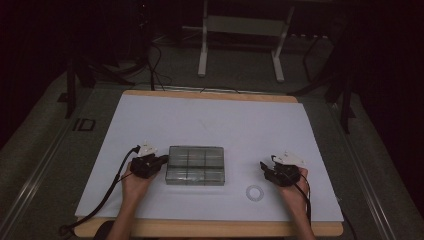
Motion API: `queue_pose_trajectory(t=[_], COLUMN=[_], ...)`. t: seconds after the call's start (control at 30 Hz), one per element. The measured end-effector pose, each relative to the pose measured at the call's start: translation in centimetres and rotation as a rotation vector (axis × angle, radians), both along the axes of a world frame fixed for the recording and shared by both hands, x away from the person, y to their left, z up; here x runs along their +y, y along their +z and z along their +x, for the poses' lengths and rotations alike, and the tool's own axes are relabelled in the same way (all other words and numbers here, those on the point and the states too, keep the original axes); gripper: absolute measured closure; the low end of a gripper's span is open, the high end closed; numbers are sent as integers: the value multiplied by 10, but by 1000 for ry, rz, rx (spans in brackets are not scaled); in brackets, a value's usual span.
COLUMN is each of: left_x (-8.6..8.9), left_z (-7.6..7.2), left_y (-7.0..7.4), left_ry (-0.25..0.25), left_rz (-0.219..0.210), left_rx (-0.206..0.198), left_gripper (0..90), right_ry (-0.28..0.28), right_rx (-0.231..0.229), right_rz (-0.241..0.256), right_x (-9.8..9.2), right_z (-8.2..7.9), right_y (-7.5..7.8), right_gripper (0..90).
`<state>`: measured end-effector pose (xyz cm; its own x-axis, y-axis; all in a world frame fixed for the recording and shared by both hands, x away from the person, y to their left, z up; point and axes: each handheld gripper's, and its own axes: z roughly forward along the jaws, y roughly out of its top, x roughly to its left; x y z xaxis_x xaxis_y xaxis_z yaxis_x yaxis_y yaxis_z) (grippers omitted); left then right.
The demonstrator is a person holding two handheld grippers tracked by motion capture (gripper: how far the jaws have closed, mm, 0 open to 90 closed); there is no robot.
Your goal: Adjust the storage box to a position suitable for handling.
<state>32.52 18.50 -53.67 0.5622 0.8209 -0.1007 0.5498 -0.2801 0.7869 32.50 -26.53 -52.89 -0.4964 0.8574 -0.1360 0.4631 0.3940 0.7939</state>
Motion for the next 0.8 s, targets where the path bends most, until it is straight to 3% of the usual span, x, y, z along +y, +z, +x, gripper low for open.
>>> queue_pose_trajectory(t=[0.8], left_x=[-19], left_z=[-14], left_y=[1], left_ry=[-92], left_rz=[1], left_rx=[0], left_gripper=[900], right_ry=[-3], right_rx=[5], right_rz=[-1], right_x=[-1], right_z=[0], right_y=[-2], right_gripper=[476])
